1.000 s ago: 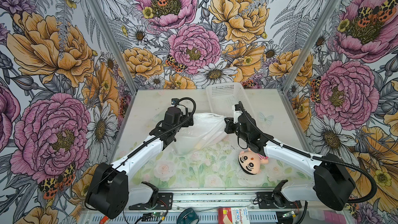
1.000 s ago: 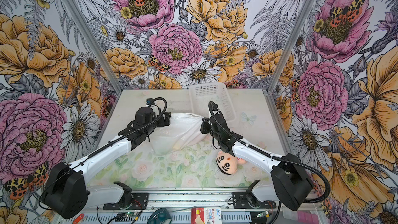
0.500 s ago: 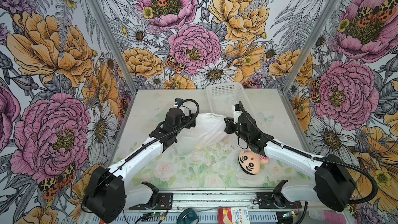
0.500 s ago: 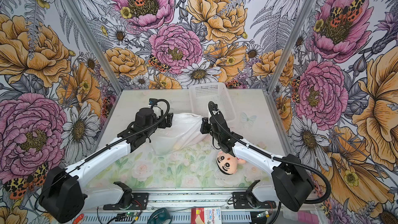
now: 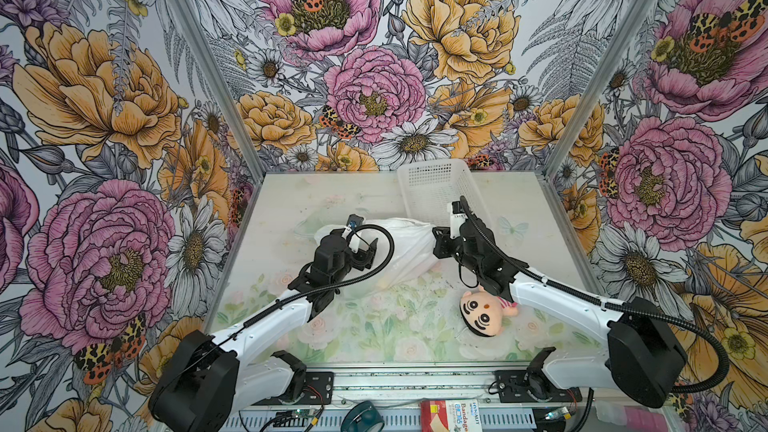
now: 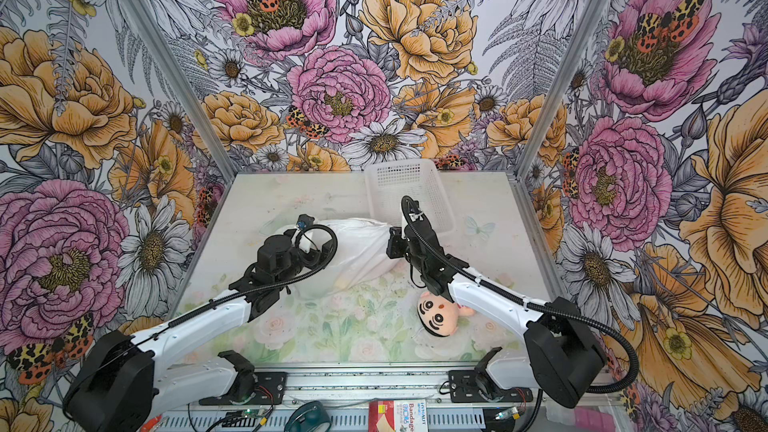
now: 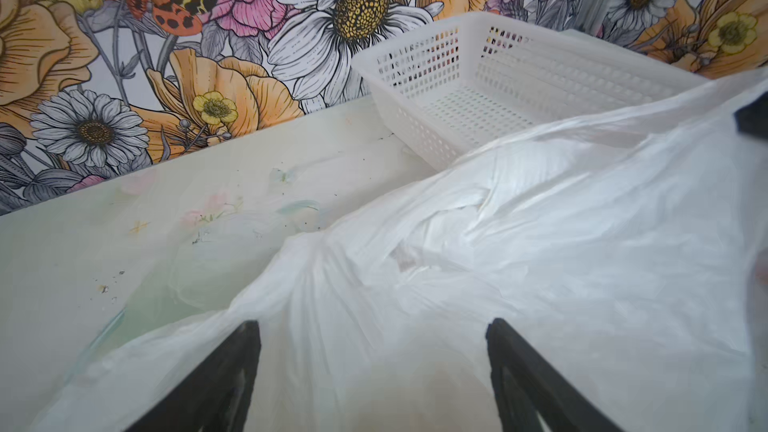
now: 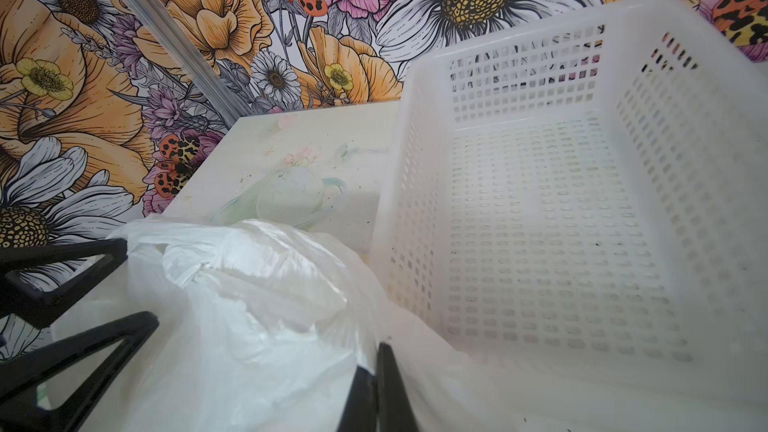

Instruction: Untie the knot of the plastic bag and take out the fruit

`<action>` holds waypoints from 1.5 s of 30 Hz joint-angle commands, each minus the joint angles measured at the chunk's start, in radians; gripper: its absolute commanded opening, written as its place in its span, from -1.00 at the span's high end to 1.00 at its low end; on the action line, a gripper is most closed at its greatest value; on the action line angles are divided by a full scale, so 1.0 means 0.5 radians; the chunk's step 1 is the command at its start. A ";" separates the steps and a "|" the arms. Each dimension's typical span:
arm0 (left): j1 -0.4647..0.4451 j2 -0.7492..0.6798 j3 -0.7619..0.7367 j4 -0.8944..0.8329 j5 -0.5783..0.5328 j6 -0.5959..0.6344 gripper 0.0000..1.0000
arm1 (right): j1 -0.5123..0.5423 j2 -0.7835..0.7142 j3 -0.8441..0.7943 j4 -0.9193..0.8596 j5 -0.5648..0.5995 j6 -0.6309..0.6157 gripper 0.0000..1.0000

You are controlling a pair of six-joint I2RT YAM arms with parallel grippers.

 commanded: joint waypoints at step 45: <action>0.155 -0.443 -0.314 0.588 0.460 -0.064 1.00 | -0.053 -0.413 -0.346 0.400 -0.021 0.142 -0.26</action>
